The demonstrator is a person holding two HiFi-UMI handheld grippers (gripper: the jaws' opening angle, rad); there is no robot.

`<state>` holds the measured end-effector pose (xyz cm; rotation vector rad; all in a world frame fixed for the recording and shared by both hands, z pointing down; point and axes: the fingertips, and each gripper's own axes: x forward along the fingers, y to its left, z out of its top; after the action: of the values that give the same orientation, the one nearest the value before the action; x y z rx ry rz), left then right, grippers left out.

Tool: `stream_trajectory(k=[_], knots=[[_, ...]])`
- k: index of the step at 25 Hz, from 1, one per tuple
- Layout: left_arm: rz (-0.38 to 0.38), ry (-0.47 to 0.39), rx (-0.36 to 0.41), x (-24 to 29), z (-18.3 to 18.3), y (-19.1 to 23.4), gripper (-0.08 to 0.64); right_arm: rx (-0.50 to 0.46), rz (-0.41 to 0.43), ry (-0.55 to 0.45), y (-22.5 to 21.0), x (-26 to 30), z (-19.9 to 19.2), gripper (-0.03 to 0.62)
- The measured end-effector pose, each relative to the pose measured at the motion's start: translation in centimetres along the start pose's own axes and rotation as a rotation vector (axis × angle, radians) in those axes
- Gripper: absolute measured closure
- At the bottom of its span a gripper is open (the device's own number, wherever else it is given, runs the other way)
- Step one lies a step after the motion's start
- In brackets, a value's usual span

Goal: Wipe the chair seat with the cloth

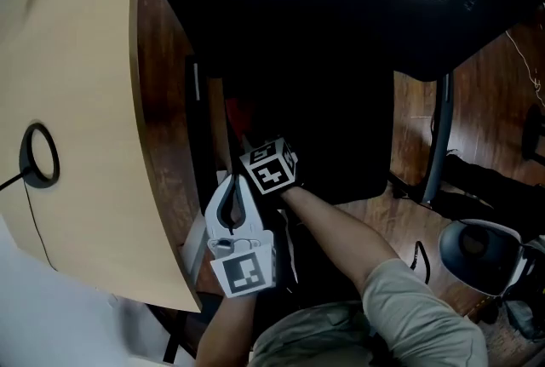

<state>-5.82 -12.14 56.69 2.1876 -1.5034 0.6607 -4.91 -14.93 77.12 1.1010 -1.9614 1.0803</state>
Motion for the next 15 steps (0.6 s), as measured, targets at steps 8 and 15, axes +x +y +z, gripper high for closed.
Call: stream_trajectory(k=[8,15], knots=[[-0.021,0.024,0.013,-1.1,-2.2,-0.4,0.555,-0.008,-0.052,0.075,-1.6,1.3,-3.7,0.511],[-0.175,-0.001,0.063,0.8,-0.4,-7.4,0.555,0.157,-0.292,0.041,-15.3,-6.6,-5.9,0.511]])
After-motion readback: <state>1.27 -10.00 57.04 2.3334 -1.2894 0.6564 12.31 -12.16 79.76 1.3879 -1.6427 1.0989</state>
